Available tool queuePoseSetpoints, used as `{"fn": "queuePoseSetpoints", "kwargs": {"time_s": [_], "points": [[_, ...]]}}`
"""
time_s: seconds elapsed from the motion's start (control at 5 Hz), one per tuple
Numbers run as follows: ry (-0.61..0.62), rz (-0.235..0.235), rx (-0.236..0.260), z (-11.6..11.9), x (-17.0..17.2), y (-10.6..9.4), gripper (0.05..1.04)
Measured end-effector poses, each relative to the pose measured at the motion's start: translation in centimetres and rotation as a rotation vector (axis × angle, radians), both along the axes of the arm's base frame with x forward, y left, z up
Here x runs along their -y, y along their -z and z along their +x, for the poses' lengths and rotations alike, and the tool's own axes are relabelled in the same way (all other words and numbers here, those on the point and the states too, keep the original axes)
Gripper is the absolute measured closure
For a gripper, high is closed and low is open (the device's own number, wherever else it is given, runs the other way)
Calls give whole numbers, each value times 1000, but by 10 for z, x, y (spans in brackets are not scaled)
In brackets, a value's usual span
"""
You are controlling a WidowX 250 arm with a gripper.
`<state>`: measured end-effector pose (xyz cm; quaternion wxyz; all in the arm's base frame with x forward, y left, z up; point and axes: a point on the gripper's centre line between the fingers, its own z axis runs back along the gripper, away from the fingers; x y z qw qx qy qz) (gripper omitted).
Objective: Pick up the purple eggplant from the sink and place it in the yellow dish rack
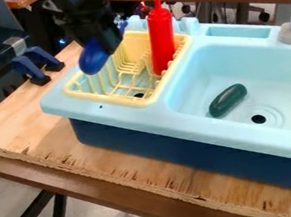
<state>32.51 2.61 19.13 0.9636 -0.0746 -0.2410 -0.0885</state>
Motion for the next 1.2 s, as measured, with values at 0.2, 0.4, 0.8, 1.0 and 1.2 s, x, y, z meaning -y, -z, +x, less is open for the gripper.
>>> {"fn": "queuePoseSetpoints", "kwargs": {"time_s": [0.2,0.4,0.8,1.0,1.2], "points": [[-48,-23,-24,19,-6,14,450],[-58,-42,-60,38,-5,24,450],[-38,-14,-204,51,11,56,450],[-34,19,-290,45,16,70,450],[-50,27,-338,38,14,72,450]]}}
